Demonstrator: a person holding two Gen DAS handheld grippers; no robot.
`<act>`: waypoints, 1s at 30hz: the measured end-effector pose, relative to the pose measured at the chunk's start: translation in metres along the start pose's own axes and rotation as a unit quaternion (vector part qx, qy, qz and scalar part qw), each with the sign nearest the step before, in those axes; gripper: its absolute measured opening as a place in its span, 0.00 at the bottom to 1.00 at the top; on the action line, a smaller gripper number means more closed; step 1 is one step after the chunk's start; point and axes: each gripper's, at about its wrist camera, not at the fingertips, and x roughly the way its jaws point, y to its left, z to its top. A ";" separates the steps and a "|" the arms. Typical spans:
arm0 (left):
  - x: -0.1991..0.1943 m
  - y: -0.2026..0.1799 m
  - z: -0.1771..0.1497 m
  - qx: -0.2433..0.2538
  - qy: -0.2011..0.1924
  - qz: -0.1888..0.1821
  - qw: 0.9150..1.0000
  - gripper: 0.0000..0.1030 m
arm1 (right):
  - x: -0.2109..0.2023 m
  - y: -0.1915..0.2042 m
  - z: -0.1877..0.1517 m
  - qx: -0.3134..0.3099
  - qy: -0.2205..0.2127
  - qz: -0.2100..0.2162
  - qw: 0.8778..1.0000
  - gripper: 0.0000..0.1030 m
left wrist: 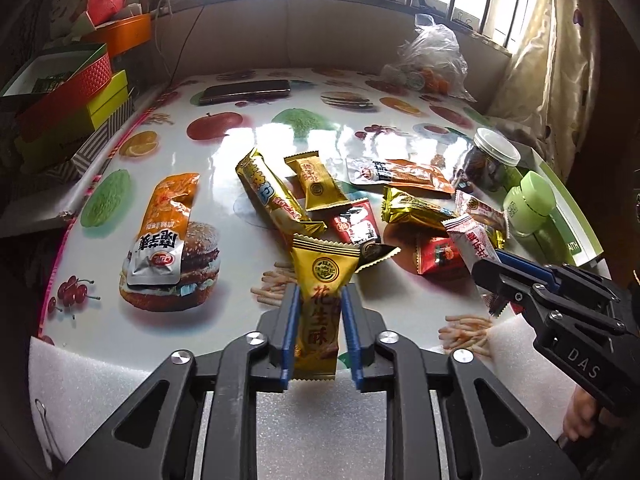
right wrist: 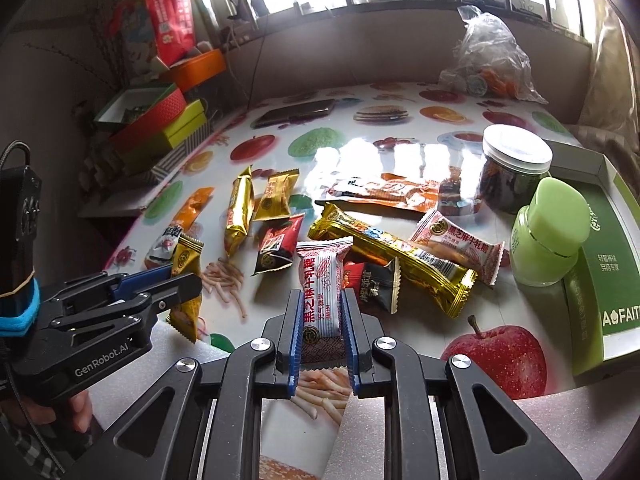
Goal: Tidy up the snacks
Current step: 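Carry the gold candy and wafer bar with both tools toward the green gift box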
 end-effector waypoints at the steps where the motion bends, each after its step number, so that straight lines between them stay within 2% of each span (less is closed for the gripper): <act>1: 0.000 -0.002 0.001 -0.001 0.002 -0.004 1.000 0.13 | -0.002 -0.002 0.000 0.003 -0.002 -0.001 1.000 0.17; 9: 0.008 -0.012 0.001 -0.001 0.014 -0.010 1.000 0.14 | -0.012 -0.010 -0.002 0.014 -0.011 -0.002 1.000 0.17; 10: 0.009 -0.013 0.000 0.001 0.016 -0.005 1.000 0.17 | -0.012 -0.010 -0.003 0.014 -0.011 -0.002 1.000 0.17; 12: 0.013 -0.013 -0.002 0.005 0.023 0.005 1.000 0.32 | -0.013 -0.012 -0.003 0.017 -0.011 -0.003 1.000 0.17; 15: 0.016 -0.013 -0.003 0.015 0.021 0.025 0.999 0.48 | -0.013 -0.013 -0.004 0.020 -0.012 -0.004 1.000 0.17; 17: 0.019 -0.011 -0.004 0.019 0.027 0.026 0.999 0.50 | -0.013 -0.014 -0.004 0.020 -0.011 -0.004 1.000 0.17; 20: 0.029 -0.007 -0.006 0.016 0.044 0.027 0.999 0.50 | -0.013 -0.014 -0.004 0.020 -0.012 -0.003 1.000 0.17; 25: 0.034 -0.004 -0.011 0.004 0.048 0.028 0.998 0.49 | -0.013 -0.014 -0.004 0.021 -0.011 -0.005 1.000 0.17; 26: 0.034 -0.005 -0.012 0.007 0.048 0.029 0.998 0.47 | -0.013 -0.014 -0.004 0.021 -0.011 -0.006 1.000 0.17; 27: 0.034 -0.006 -0.012 0.009 0.048 0.031 0.998 0.39 | -0.013 -0.014 -0.004 0.021 -0.011 -0.006 1.000 0.17; 30: 0.034 -0.007 -0.010 0.012 0.050 0.028 0.998 0.25 | -0.013 -0.015 -0.005 0.022 -0.010 -0.007 1.000 0.17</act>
